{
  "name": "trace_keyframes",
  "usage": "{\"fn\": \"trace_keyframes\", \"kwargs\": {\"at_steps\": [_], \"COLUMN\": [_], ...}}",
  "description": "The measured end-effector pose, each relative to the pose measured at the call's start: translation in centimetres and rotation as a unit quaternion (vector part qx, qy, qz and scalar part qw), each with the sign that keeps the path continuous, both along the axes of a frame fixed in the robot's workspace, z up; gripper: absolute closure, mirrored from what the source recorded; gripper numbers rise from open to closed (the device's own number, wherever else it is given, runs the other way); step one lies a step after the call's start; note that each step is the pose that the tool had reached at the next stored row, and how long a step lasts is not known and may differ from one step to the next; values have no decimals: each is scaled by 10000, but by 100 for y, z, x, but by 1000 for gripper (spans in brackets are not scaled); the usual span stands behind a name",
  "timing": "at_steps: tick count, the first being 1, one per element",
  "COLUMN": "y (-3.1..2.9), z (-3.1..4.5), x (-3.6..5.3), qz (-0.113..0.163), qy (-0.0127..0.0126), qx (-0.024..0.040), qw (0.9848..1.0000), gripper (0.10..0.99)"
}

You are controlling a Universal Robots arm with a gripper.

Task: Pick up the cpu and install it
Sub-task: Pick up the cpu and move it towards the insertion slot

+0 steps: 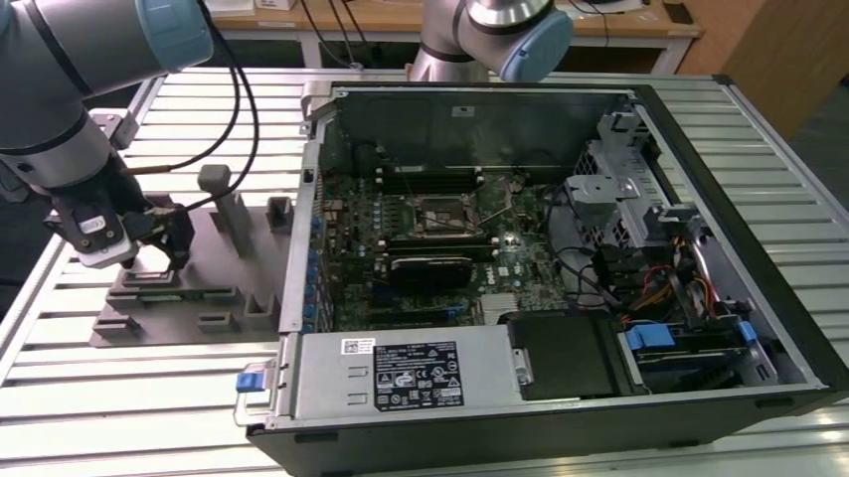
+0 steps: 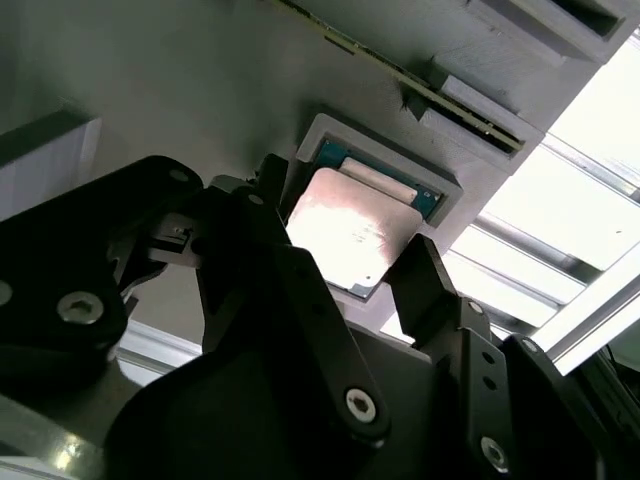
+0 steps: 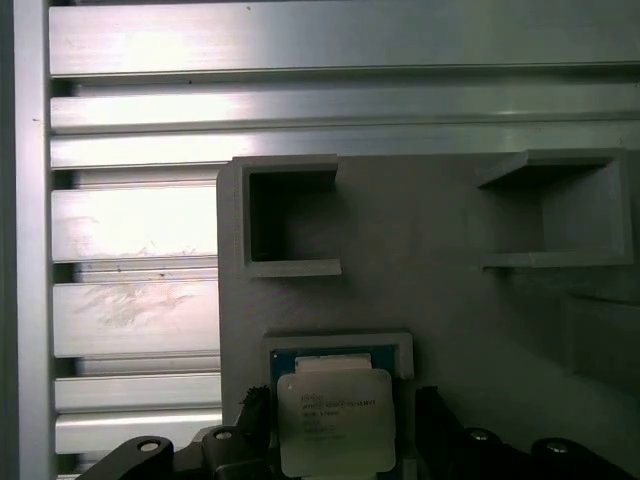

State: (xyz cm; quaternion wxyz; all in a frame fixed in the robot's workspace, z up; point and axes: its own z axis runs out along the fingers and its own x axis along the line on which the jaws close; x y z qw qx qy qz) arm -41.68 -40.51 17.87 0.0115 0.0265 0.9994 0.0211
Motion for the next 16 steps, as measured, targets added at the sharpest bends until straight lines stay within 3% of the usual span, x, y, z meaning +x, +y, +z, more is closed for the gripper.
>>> {"fn": "trace_keyframes", "kwargs": {"at_steps": [1, 13, 16], "y": [0, 0, 0], "z": [0, 25, 30], "x": [0, 0, 0], "qz": [0, 0, 0], "qy": [0, 0, 0], "qx": [0, -1, -1], "qw": [10000, 10000, 10000], "gripper": [404, 404, 482]}}
